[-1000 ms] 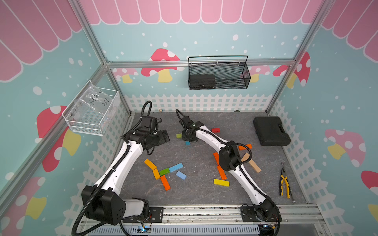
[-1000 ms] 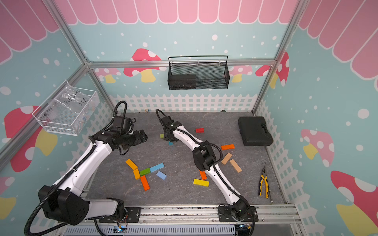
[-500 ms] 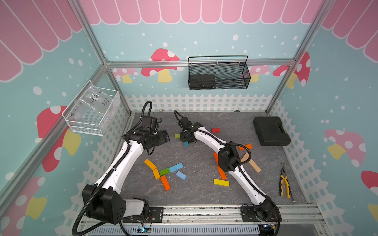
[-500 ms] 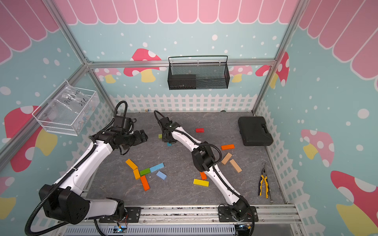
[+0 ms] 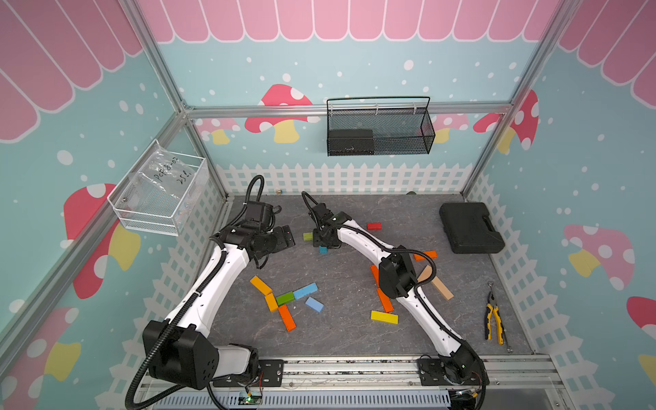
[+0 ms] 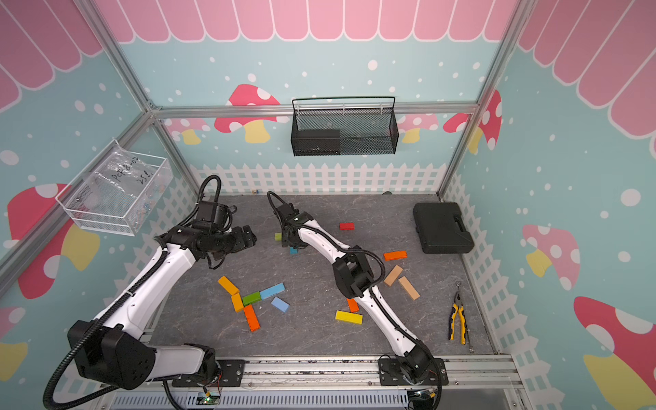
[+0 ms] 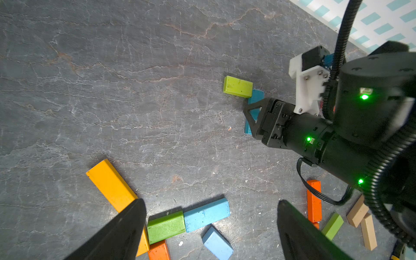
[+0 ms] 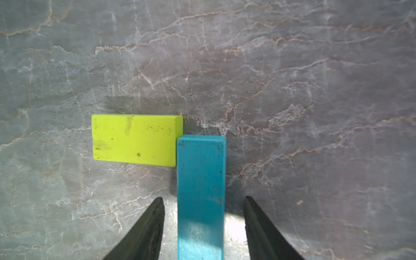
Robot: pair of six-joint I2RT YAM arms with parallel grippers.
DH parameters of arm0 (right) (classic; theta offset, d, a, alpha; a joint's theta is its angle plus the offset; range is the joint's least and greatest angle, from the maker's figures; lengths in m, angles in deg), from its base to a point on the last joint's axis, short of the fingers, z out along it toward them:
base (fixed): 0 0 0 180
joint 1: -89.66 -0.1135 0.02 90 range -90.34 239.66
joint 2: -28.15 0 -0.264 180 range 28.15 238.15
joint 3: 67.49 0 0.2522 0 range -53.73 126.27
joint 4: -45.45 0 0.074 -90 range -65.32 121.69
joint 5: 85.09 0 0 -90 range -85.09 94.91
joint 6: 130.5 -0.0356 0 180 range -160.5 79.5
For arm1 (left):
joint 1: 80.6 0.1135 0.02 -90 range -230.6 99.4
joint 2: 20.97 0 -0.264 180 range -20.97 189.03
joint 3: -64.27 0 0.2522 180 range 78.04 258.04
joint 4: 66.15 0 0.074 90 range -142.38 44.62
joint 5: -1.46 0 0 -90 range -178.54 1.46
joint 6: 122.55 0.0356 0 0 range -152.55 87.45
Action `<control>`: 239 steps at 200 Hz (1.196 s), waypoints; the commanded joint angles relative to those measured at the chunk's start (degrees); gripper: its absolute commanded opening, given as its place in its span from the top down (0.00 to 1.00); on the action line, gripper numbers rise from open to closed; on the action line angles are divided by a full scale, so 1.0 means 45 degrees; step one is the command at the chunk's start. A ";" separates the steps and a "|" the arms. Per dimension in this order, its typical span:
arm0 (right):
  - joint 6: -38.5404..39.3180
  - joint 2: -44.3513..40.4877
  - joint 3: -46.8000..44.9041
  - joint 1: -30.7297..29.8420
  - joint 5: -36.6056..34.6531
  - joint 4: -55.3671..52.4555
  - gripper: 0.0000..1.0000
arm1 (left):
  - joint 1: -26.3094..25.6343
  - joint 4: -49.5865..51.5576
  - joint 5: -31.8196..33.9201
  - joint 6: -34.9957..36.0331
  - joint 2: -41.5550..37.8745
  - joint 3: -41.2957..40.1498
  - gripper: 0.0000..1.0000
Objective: Assemble a giraffe with building blocks
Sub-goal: Assemble the building block at the center of the board, then adjust the building block at the center of the board.
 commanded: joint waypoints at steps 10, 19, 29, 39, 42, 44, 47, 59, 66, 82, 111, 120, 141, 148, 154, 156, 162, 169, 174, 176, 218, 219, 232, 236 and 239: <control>0.0412 -0.0933 0.0186 0.0026 0.0345 -0.0884 0.38 | -0.0054 -0.0150 0.0180 -0.0081 0.0142 0.0394 0.06; 0.0620 -0.1237 -0.0042 0.0021 0.0380 -0.0984 0.37 | -0.0055 -0.0158 0.0165 -0.0081 0.0171 0.0385 0.06; 0.0900 -0.1632 -0.0413 0.0021 0.0424 -0.1016 0.35 | -0.0078 -0.0163 0.0180 -0.0062 0.0198 0.0385 0.06; 0.1066 -0.2006 -0.0803 0.0021 0.0473 -0.1082 0.34 | -0.0084 -0.0158 0.0155 -0.0081 0.0224 0.0365 0.06; 0.1114 -0.2101 -0.0912 0.0021 0.0458 -0.1116 0.34 | -0.0082 -0.0153 0.0170 -0.0081 0.0221 0.0365 0.06; 0.1136 -0.2179 -0.0997 0.0006 0.0459 -0.1132 0.34 | -0.0076 -0.0168 0.0173 -0.0081 0.0220 0.0355 0.06; 0.1164 -0.2267 -0.1117 0.0002 0.0446 -0.1157 0.34 | -0.0074 -0.0172 0.0163 -0.0081 0.0220 0.0330 0.06; 0.1233 -0.2521 -0.1485 -0.0038 0.0373 -0.1286 0.34 | -0.0075 -0.0230 0.0152 -0.0081 0.0221 0.0270 0.06; 0.1234 -0.2569 -0.1576 -0.0055 0.0378 -0.1378 0.34 | -0.0074 -0.0250 0.0160 -0.0081 0.0202 0.0249 0.06; 0.1201 -0.2550 -0.1573 -0.0075 0.0379 -0.1548 0.37 | -0.0079 -0.0304 0.0144 -0.0119 0.0162 0.0204 0.06; 0.1161 -0.2300 -0.1373 -0.0077 0.0467 -0.1569 0.43 | -0.0074 -0.0311 0.0140 -0.0101 0.0049 0.0161 0.06; 0.1189 -0.2159 -0.1271 -0.0077 0.0503 -0.1614 0.43 | -0.0076 -0.0309 0.0144 -0.0101 0.0008 0.0104 0.06; 0.1222 -0.1918 -0.1200 -0.0077 0.0631 -0.1786 0.45 | -0.0079 -0.0291 0.0127 -0.0081 -0.0053 -0.0031 0.06; 0.1235 -0.1887 -0.1201 -0.0091 0.0631 -0.1858 0.46 | -0.0084 -0.0290 0.0141 -0.0081 -0.0073 -0.0065 0.06; 0.1273 -0.1886 -0.1238 -0.0096 0.0604 -0.1923 0.46 | -0.0074 -0.0275 0.0160 -0.0064 -0.0092 -0.0114 0.06; 0.1283 -0.1886 -0.1240 -0.0096 0.0589 -0.1924 0.46 | -0.0074 -0.0271 0.0161 -0.0062 -0.0092 -0.0116 0.06; 0.1321 -0.1904 -0.1320 -0.0113 0.0567 -0.1960 0.46 | -0.0080 -0.0275 0.0151 -0.0061 -0.0111 -0.0136 0.06; 0.1353 -0.1947 -0.1453 -0.0126 0.0546 -0.1944 0.46 | -0.0080 -0.0285 0.0177 -0.0061 -0.0112 -0.0153 0.06; 0.1381 -0.1975 -0.1547 -0.0135 0.0562 -0.1945 0.46 | -0.0074 -0.0275 0.0166 -0.0047 -0.0127 -0.0160 0.06; 0.1398 -0.1991 -0.1591 -0.0135 0.0583 -0.1934 0.46 | -0.0074 -0.0276 0.0162 -0.0043 -0.0130 -0.0157 0.06; 0.1488 -0.1830 -0.2214 -0.0213 0.0872 -0.1892 0.50 | -0.0074 -0.0270 0.0104 -0.0082 -0.0112 -0.0177 0.06; 0.1488 -0.1829 -0.2225 -0.0213 0.0874 -0.1899 0.50 | -0.0074 -0.0270 0.0103 -0.0081 -0.0112 -0.0179 0.06; 0.1508 -0.1736 -0.2276 -0.0262 0.0911 -0.1867 0.47 | -0.0075 -0.0270 0.0135 -0.0081 -0.0127 -0.0200 0.06; 0.1510 -0.1713 -0.2265 -0.0271 0.0915 -0.1857 0.47 | -0.0074 -0.0270 0.0134 -0.0081 -0.0121 -0.0205 0.06; 0.1518 -0.1689 -0.2243 -0.0282 0.0933 -0.1848 0.47 | -0.0088 -0.0272 0.0126 -0.0081 -0.0130 -0.0219 0.06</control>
